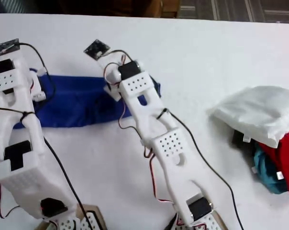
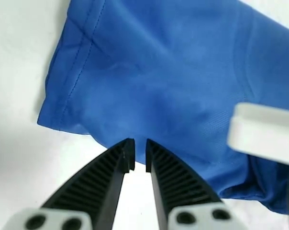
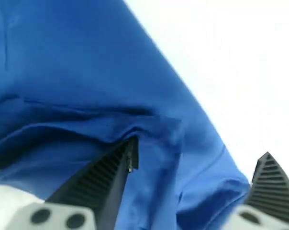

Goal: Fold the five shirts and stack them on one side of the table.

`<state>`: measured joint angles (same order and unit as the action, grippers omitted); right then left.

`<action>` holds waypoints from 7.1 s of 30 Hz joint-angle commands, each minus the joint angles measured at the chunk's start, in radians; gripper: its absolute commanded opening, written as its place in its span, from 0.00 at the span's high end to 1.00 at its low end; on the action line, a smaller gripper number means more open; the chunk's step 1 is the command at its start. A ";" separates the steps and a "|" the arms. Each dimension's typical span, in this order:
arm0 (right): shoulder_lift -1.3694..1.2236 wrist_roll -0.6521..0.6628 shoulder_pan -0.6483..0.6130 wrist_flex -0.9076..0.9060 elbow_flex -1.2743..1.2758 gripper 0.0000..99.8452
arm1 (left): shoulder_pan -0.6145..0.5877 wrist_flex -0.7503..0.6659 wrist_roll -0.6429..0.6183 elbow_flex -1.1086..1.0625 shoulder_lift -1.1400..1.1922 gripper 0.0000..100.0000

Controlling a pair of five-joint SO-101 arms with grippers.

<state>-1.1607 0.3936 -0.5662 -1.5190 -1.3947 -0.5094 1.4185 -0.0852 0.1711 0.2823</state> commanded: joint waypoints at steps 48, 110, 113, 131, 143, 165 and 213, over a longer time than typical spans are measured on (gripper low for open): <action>0.268 0.051 0.091 -0.008 0.509 0.98 | -0.012 -0.006 0.003 0.001 -0.057 0.93; 0.130 -0.020 0.090 -0.131 -0.060 0.98 | -0.261 -0.031 0.094 0.002 -0.058 0.93; 0.087 -0.020 0.108 -0.142 -0.060 0.98 | -0.261 -0.031 0.094 0.002 -0.058 0.93; 0.079 -0.163 0.213 -0.145 -0.069 0.98 | -0.259 -0.028 0.094 0.001 -0.058 0.93; 0.131 -0.161 -0.110 -0.130 -0.058 0.98 | -0.264 -0.023 0.094 0.001 -0.058 0.93; -0.079 -0.161 -0.254 0.160 -0.061 0.98 | -0.354 -0.029 0.137 0.002 -0.058 0.93; 0.344 0.066 0.042 -0.249 -0.275 0.98 | -0.218 0.370 0.101 0.947 0.919 0.79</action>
<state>-0.8953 0.4503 -0.5462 -1.7492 -1.6356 -0.7595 1.7699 0.0284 1.1377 1.1692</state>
